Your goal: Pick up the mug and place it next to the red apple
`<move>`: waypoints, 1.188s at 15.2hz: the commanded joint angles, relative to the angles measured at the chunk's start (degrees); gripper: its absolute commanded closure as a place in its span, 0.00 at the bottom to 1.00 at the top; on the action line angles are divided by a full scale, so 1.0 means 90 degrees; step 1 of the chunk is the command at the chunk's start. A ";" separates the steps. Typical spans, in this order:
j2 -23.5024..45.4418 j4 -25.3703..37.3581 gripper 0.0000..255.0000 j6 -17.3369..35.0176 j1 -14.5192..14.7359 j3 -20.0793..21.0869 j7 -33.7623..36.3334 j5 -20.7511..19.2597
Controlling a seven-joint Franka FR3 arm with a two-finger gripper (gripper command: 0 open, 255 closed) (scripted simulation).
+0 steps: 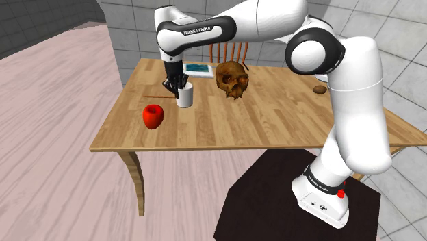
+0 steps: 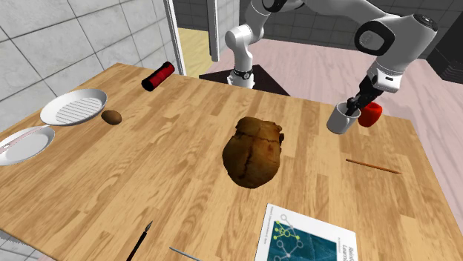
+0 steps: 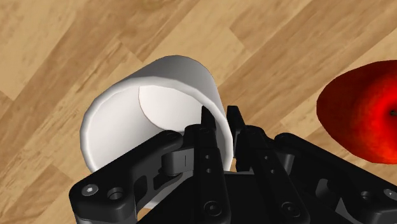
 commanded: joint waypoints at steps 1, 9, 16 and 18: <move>0.0026 -0.0144 1.00 0.0175 0.0005 0.0003 0.0006 0.0003; 0.0117 -0.0352 1.00 0.0473 0.0006 0.0008 0.0009 0.0010; 0.0116 -0.0354 0.00 0.0474 0.0007 0.0008 0.0009 0.0010; 0.0116 -0.0354 0.00 0.0474 0.0007 0.0008 0.0009 0.0010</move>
